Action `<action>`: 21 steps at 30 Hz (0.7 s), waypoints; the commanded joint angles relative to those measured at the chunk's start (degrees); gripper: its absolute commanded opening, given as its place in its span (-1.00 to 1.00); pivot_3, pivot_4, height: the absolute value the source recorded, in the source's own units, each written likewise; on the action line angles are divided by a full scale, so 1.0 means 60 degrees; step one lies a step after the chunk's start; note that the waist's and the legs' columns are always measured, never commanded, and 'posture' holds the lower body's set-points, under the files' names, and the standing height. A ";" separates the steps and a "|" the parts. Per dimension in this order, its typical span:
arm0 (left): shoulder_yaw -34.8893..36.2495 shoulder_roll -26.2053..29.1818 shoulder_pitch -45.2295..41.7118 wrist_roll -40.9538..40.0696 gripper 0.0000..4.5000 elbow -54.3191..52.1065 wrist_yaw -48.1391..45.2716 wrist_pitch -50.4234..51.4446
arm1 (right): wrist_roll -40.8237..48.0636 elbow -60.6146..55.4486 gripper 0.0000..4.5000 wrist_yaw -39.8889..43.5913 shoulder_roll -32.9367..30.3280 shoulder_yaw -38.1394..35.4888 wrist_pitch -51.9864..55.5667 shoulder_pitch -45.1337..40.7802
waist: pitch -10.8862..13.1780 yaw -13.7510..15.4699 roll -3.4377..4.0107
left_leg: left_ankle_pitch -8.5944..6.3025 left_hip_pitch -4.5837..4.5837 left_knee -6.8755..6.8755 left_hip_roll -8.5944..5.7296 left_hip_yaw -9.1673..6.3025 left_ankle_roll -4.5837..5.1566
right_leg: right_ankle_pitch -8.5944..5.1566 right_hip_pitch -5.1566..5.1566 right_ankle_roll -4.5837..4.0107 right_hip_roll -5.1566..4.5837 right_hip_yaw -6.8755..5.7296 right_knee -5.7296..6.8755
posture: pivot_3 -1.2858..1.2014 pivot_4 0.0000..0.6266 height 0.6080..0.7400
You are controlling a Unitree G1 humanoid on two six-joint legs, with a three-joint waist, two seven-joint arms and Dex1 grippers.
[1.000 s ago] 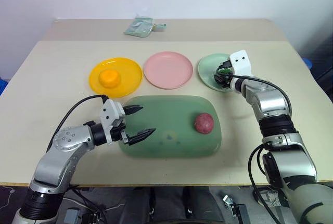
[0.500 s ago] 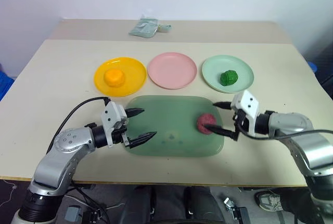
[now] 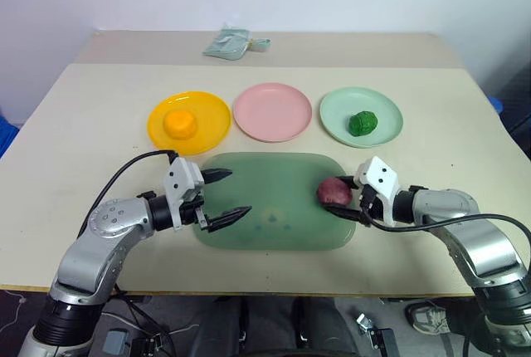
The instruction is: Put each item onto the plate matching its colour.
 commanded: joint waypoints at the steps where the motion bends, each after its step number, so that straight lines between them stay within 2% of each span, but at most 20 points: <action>1: 0.0733 -0.0021 0.0219 0.0001 1.00 -0.0118 0.0530 -0.0186 | -0.0136 0.0453 0.13 -0.0831 0.1087 -0.0010 -0.0335 -0.1508 | 0.0002 -0.0087 0.0002 | 0.0000 0.0001 -0.0002 0.0003 0.0000 0.0000 | 0.0000 -0.0004 0.0000 0.0004 0.0001 0.0002 | 0.03 -0.52 1.00; 3: 0.1117 -0.0109 0.0362 0.0013 1.00 -0.0020 0.0870 -0.0302 | -0.0718 0.1464 0.13 -0.1848 0.2095 0.0284 -0.0363 -0.2603 | 0.0001 -0.0084 0.0002 | 0.0008 0.0001 -0.0011 0.0004 0.0001 -0.0015 | 0.0000 -0.0020 0.0000 0.0007 0.0000 0.0017 | 0.03 -0.52 1.00; 5: 0.1548 -0.0336 0.0483 0.0111 1.00 0.0159 0.1367 -0.0530 | -0.1387 0.3173 0.13 -0.3229 0.3369 0.0488 -0.0295 -0.3973 | 0.0001 -0.0106 0.0001 | 0.0036 0.0000 -0.0012 0.0006 0.0002 -0.0062 | 0.0000 -0.0024 -0.0001 0.0011 0.0000 0.0019 | 0.03 -0.52 1.00; 7: 0.1997 -0.0733 0.0547 0.0068 1.00 0.0451 0.1912 -0.0701 | -0.1899 0.5137 0.13 -0.3913 0.4382 0.0688 -0.0813 -0.5127 | 0.0001 -0.0065 0.0002 | 0.0045 -0.0006 -0.0011 0.0003 0.0004 -0.0078 | 0.0000 -0.0036 -0.0001 0.0012 -0.0001 0.0027 | 0.03 -0.52 1.00; 13: 0.2152 -0.1084 0.1071 0.0175 1.00 0.0168 0.2360 -0.0939 | -0.2511 0.8966 0.13 -0.4614 0.5527 0.0598 -0.2483 -0.6890 | -0.0001 -0.0012 -0.0002 | 0.0031 -0.0020 -0.0008 -0.0044 -0.0001 -0.0051 | 0.0001 -0.0033 0.0001 -0.0017 -0.0016 0.0025 | 0.03 -0.52 1.00; 15: 0.2158 -0.1141 0.1253 0.0153 1.00 -0.0030 0.2482 -0.0942 | -0.2521 0.9524 0.58 -0.4582 0.5580 0.0491 -0.2794 -0.7121 | -0.0001 -0.0042 -0.0002 | 0.0020 -0.0020 0.0001 -0.0064 0.0006 -0.0032 | 0.0002 -0.0028 0.0001 -0.0035 -0.0016 0.0025 | 0.03 -0.52 1.00; 17: 0.2166 -0.1196 0.1399 0.0126 1.00 -0.0210 0.2602 -0.0920 | -0.2494 0.9575 0.90 -0.4460 0.5541 0.0386 -0.3055 -0.7113 | -0.0001 -0.0063 -0.0002 | 0.0018 -0.0021 0.0005 -0.0069 0.0006 -0.0029 | 0.0002 -0.0026 0.0002 -0.0039 -0.0016 0.0024 | 0.03 -0.52 1.00; 18: 0.2182 -0.1221 0.1460 0.0106 1.00 -0.0268 0.2649 -0.0914 | -0.2490 0.9309 0.99 -0.4324 0.5469 0.0384 -0.3228 -0.6957 | 0.0000 -0.0078 -0.0001 | 0.0018 -0.0020 0.0005 -0.0068 0.0006 -0.0029 | 0.0002 -0.0028 0.0002 -0.0038 -0.0017 0.0024 | 0.03 -0.52 1.00; 21: 0.2144 -0.1270 0.1506 0.0128 1.00 -0.0293 0.2750 -0.0927 | -0.2574 0.8272 0.99 -0.3735 0.5022 0.0513 -0.3736 -0.6263 | 0.0000 -0.0067 0.0001 | 0.0026 -0.0020 0.0002 -0.0048 0.0006 -0.0042 | 0.0002 -0.0034 0.0003 -0.0020 -0.0017 0.0027 | 0.03 -0.52 1.00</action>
